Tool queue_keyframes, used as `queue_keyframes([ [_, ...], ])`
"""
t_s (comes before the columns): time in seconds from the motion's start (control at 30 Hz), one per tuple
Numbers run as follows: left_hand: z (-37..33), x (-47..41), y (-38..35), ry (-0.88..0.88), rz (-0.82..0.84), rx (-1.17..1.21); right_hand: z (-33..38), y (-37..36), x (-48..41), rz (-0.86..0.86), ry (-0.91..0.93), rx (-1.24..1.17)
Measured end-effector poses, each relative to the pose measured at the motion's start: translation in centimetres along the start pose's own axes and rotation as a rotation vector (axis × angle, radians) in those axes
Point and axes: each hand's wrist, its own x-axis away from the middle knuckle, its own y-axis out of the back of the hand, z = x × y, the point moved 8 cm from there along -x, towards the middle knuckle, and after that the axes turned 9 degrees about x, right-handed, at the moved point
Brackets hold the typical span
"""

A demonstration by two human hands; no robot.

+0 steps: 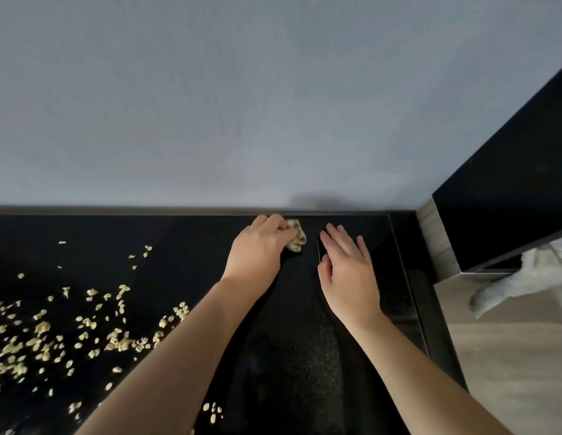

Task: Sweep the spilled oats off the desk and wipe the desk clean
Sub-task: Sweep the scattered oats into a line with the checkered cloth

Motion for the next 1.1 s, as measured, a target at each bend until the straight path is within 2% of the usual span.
queue_keyframes([
  [0.17, 0.6, 8.2, 2.1, 0.064, 0.006, 0.043, 0.5, 0.5, 0.1, 0.015, 0.016, 0.045],
  [0.27, 0.5, 12.7, 3.7, 0.065, 0.034, 0.052, 1.9, 0.8, 1.0, 0.096, -0.014, 0.023],
  [0.4, 0.4, 17.9, 5.1, 0.096, 0.157, 0.117, 5.9, 0.6, 5.2, 0.196, 0.083, 0.000],
  [0.53, 0.0, 20.3, 6.6, 0.101, 0.248, 0.174, 7.7, 0.4, 8.5, 0.203, 0.120, 0.017],
  [0.6, 0.5, 19.6, 7.9, 0.135, 0.191, 0.183, 8.0, 0.3, 8.8, 0.197, 0.113, 0.047],
  [0.73, 4.8, 15.6, 10.1, 0.283, -0.047, 0.095, 8.0, 0.2, 8.7, 0.182, 0.086, 0.055],
  [0.83, 7.3, 14.0, 9.3, 0.396, -0.098, 0.054, 8.0, 0.2, 8.6, 0.171, 0.086, 0.051],
  [0.93, 6.4, 14.4, 8.2, 0.344, -0.072, 0.061, 8.0, 0.5, 8.6, 0.149, 0.088, 0.035],
  [1.1, 2.0, 19.5, 7.4, 0.159, 0.056, 0.158, 8.1, 0.7, 8.7, 0.140, 0.092, 0.014],
])
